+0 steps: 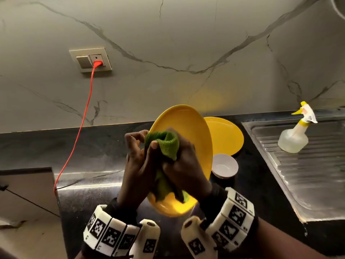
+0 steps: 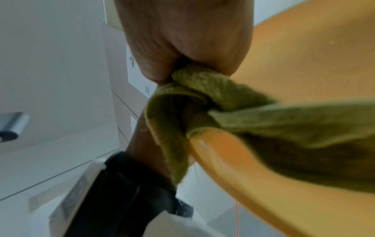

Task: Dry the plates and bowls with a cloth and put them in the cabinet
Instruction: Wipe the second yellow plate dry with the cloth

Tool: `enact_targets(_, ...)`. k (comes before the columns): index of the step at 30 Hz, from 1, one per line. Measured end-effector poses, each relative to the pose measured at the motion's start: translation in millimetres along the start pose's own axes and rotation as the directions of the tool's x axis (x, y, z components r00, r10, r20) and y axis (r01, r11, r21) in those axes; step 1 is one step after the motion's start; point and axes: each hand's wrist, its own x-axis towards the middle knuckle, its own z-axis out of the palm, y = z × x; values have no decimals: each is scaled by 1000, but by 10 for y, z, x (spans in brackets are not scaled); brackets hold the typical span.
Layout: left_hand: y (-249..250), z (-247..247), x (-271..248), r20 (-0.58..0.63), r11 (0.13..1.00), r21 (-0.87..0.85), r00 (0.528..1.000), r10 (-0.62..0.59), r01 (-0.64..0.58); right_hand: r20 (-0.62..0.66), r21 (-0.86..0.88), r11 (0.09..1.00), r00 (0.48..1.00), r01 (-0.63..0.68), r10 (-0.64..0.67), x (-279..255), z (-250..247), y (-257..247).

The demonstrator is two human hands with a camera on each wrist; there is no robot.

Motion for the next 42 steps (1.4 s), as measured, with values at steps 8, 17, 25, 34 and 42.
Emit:
enact_targets(8,-65,-36,26,63,998,8,996,-70,69,-26,-62,998,1000,9,-11,-32,53,50)
enact_targets(17,-7,15,23,30,998,-53,999,26,-24,-136,-73,992,987,-101,91,220,-102,108)
enact_targets(25,-197,9,-33,37,994,21,994,-106,105,4,-34,999,999,-42,42,-216,98,142)
enact_targets(34,-147,-29,-79,98,997,37,992,-74,71,-186,-55,994,979,-96,84,-20,23,140)
enact_targets(42,-136,-45,-144,43,995,-8,994,-100,100,-410,-75,968,892,-239,188,214,-95,85)
